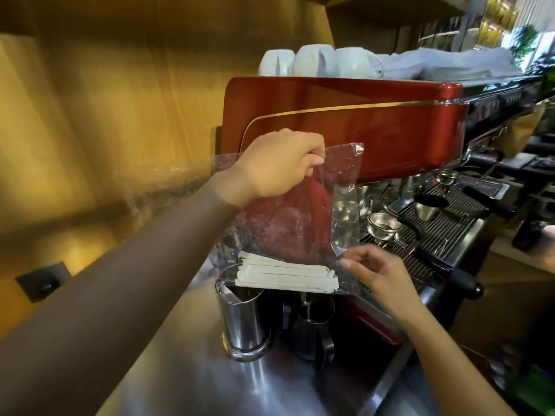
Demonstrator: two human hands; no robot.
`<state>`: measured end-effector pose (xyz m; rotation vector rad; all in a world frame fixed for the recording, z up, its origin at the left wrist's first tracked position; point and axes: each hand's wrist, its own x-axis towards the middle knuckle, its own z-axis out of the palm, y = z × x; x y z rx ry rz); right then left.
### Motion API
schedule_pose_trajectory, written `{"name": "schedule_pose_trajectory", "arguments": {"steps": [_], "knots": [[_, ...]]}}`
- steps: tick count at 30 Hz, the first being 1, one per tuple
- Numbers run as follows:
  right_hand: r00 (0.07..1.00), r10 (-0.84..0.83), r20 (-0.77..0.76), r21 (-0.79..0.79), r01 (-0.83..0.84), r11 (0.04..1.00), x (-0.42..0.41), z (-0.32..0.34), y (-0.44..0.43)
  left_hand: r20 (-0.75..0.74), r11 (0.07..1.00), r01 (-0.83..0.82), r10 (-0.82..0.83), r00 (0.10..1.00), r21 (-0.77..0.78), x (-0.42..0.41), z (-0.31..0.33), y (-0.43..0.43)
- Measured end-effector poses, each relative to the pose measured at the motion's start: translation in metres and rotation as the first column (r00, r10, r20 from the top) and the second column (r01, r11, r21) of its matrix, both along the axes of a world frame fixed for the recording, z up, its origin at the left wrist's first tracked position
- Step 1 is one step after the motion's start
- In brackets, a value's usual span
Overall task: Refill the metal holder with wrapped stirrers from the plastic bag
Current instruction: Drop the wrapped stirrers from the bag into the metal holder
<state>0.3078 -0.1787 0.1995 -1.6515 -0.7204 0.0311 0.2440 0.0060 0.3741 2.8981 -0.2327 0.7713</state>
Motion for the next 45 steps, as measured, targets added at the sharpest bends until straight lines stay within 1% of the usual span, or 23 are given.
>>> {"name": "schedule_pose_trajectory", "arguments": {"steps": [5, 10, 13, 18, 22, 26, 30, 38, 45], "knots": [[0.997, -0.064, -0.047, 0.027, 0.065, 0.998, -0.004, -0.029, -0.002, -0.013, 0.998, -0.017, 0.016, 1.0, -0.057, -0.001, 0.006, 0.003], [0.994, -0.089, -0.057, 0.102, 0.095, 0.99, -0.006, -0.029, -0.003, 0.008, 0.996, -0.011, 0.012, 1.0, -0.087, -0.001, 0.011, 0.001], [0.991, -0.136, -0.013, 0.16, 0.136, 0.978, -0.007, -0.021, -0.005, 0.045, 0.994, 0.011, -0.007, 0.999, -0.106, -0.002, 0.016, 0.0], [0.967, -0.247, 0.058, 0.163, 0.235, 0.958, -0.001, -0.008, -0.018, 0.131, 0.989, 0.077, -0.061, 0.99, -0.123, 0.0, 0.025, -0.003], [0.934, -0.318, 0.164, 0.207, 0.283, 0.937, -0.002, 0.009, -0.031, 0.211, 0.978, 0.148, -0.115, 0.971, -0.146, 0.004, 0.031, -0.003], [0.902, -0.394, 0.176, 0.253, 0.345, 0.904, -0.002, 0.02, -0.039, 0.273, 0.968, 0.203, -0.157, 0.949, -0.15, 0.01, 0.035, -0.006], [0.869, -0.444, 0.217, 0.276, 0.381, 0.882, -0.005, 0.024, -0.042, 0.286, 0.95, 0.256, -0.199, 0.937, -0.177, 0.015, 0.041, -0.01], [0.815, -0.506, 0.283, 0.299, 0.426, 0.854, -0.003, 0.038, -0.044, 0.325, 0.941, 0.31, -0.254, 0.911, -0.132, 0.016, 0.053, -0.009], [0.792, -0.551, 0.264, 0.337, 0.46, 0.822, 0.003, 0.04, -0.04, 0.346, 0.928, 0.355, -0.3, 0.889, -0.109, 0.016, 0.06, -0.007]]}}
